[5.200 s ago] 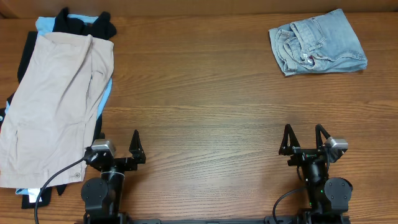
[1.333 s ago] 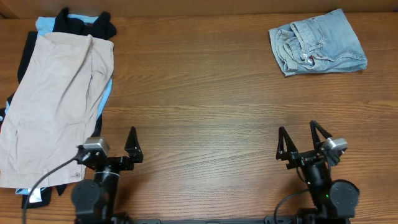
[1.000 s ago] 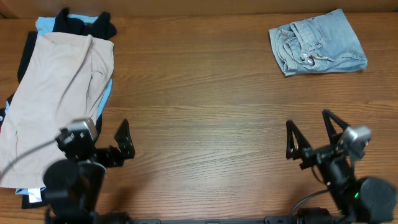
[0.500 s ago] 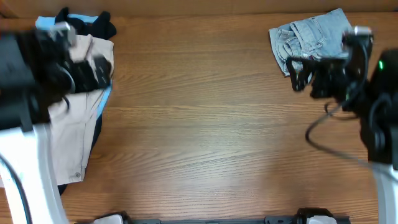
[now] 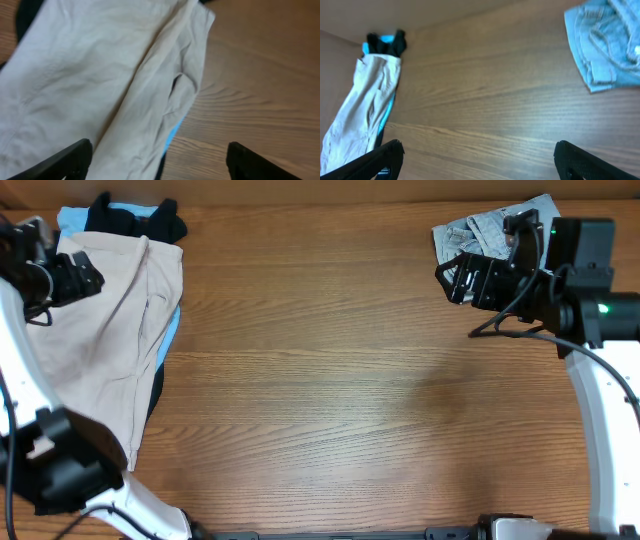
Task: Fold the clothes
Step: 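Reach both grippers toward the beige shorts on the left pile, then grasp the beige shorts with both grippers and drag them to table center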
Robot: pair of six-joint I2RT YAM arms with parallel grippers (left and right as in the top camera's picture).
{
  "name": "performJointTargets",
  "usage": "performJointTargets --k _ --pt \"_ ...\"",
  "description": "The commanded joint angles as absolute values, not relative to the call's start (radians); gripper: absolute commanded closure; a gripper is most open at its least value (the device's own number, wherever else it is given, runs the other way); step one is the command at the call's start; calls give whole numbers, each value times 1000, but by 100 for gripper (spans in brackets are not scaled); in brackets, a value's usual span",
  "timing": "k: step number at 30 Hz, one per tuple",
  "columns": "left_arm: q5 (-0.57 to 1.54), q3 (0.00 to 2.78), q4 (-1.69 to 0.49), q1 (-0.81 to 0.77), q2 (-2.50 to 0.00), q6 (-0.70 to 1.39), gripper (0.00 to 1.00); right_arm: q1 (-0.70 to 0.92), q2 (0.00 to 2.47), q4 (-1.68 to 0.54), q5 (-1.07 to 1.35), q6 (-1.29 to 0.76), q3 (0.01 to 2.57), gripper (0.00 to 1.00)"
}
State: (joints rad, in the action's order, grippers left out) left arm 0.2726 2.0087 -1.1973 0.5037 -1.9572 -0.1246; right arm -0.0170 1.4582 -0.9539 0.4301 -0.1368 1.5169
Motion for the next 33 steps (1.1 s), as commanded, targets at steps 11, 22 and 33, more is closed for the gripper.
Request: performJointTargets --k 11,22,33 --pt "153 2033 -1057 497 -2309 -212 17 -10 1521 -974 439 -126 1538 13" --pt "206 2102 -1138 473 -2340 -114 95 -10 1521 -968 439 -126 1538 23" --pt "390 2509 -1514 321 -2320 -108 96 -10 1521 -951 439 -126 1538 23"
